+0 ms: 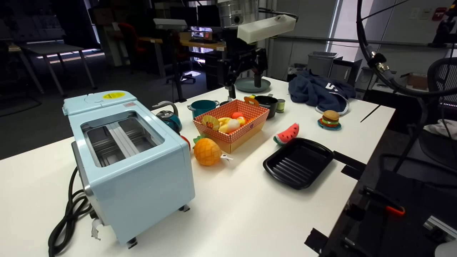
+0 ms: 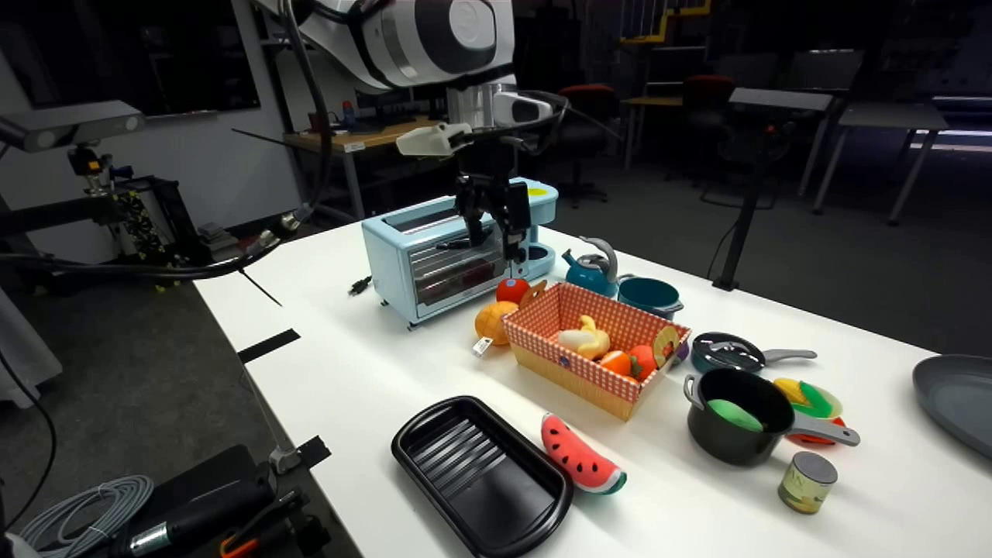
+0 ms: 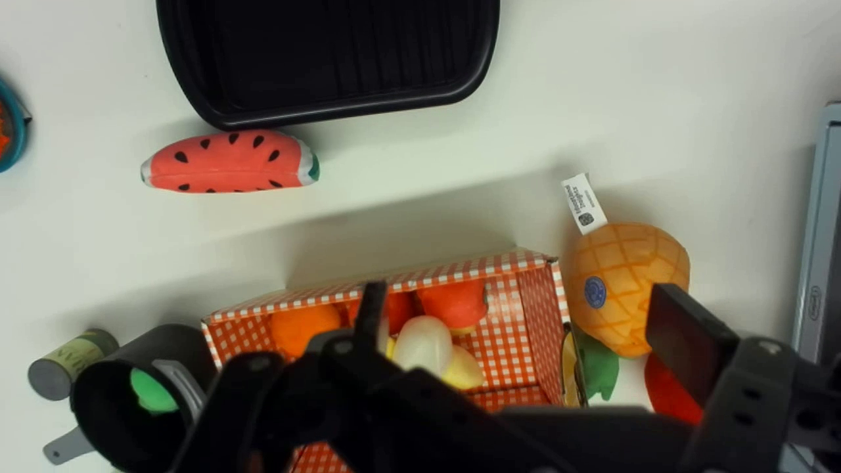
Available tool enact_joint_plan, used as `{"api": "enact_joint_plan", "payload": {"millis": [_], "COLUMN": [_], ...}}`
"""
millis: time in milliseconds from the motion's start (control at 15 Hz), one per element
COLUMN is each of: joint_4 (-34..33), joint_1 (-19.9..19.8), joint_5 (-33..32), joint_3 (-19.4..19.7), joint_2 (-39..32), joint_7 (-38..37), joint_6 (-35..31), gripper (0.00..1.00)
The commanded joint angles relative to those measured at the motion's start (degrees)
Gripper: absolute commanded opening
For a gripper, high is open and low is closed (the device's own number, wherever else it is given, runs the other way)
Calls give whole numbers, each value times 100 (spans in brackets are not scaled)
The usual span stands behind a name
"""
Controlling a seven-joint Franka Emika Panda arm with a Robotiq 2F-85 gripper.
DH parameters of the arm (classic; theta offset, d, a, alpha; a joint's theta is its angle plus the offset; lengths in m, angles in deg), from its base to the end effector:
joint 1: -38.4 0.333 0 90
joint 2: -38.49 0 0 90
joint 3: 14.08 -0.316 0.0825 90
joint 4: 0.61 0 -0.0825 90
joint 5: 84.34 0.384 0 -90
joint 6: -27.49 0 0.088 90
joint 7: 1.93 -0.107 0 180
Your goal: Pick the red object and put it in the basket
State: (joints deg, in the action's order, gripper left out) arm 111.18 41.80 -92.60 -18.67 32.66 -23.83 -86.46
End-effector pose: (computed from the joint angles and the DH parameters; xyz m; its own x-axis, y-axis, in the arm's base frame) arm 0.5697 0.0700 0.4223 0.9835 -0.1803 -0.0176 -0.1763 -0.9749 0.1356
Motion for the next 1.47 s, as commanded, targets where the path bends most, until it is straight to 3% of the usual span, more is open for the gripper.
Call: {"api": "enact_joint_plan", "payload": {"millis": [0,333,800,1200,1400], "joint_4": [-633,-1842,-3713,-4919,-5439], "joint_1": [152,471,885,1086,1083], "joint_5": [-260,-467,2,148,277], "joint_3": [83,194,366,664,620], "joint_2": [-552,-1677,-3331,-4310,-4683], "joint_7": [-739,-1654,-2448,-3441,-3729], "joint_6": [-283,-441,-130,134,427], "gripper": [100,100,100,100,100]}}
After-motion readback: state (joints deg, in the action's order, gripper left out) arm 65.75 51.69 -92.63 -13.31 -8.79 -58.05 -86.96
